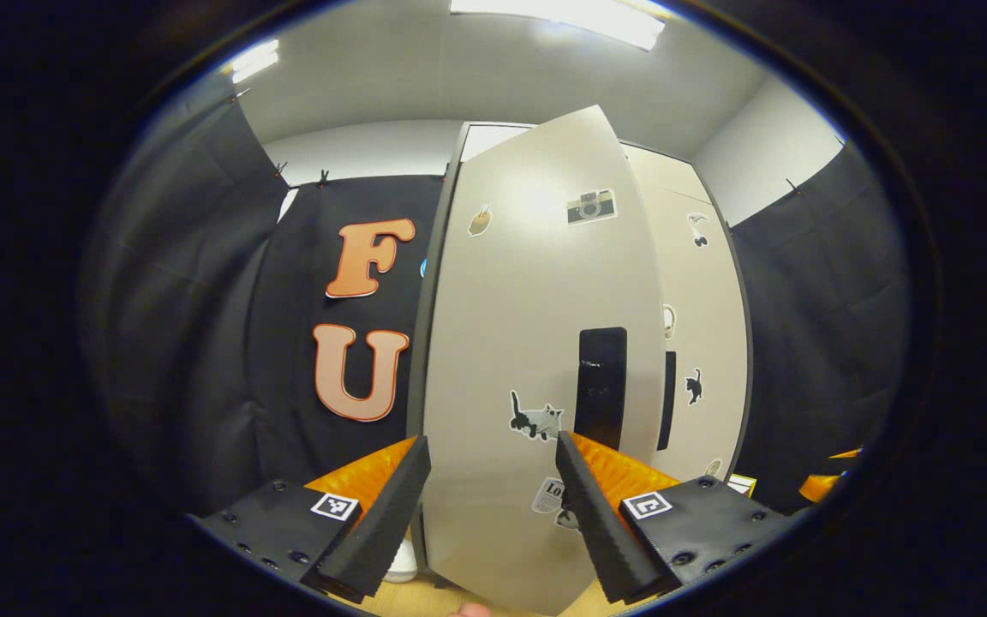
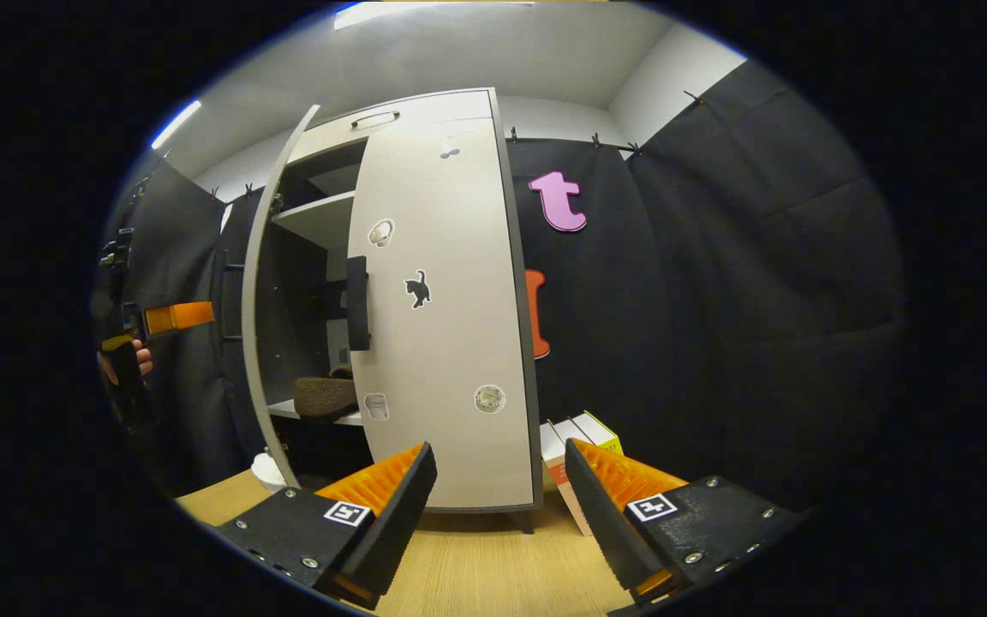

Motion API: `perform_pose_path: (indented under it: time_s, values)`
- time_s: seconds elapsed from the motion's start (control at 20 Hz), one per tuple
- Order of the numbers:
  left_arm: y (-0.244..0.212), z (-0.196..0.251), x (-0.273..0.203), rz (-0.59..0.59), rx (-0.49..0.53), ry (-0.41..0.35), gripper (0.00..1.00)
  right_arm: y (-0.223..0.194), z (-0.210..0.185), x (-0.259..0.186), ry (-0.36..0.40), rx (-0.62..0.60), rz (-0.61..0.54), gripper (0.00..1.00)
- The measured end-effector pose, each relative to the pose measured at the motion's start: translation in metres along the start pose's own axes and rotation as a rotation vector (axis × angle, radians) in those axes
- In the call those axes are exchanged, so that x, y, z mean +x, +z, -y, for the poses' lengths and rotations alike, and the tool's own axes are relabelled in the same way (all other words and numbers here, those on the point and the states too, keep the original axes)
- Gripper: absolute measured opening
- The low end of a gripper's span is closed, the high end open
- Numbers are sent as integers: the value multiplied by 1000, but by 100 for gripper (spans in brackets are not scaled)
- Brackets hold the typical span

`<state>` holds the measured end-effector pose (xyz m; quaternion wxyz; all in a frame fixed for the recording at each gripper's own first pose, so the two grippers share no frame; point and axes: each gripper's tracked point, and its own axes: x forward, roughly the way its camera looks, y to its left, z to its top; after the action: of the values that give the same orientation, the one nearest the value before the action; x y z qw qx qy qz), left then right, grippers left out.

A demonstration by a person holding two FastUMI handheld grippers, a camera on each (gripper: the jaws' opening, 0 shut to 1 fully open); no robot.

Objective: Grab one shoe with the right hand and put it into the shoe cabinet, grab the other shoe with the left hand and put it into the shoe cabinet; then close the right door with the right hand and the left door with the left hand.

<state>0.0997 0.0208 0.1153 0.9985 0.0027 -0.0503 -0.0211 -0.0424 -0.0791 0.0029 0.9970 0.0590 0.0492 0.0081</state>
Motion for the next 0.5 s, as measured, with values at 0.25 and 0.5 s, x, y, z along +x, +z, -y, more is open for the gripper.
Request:
perform_pose_path:
  time_s: [0.25,0.5]
  values:
    - [-14,29,20,-23,-13,-62,94,3,14,-7,-34,4,5,93]
    - [-29,44,44,-53,-7,-80,96,9,31,-12,-72,-7,21,93]
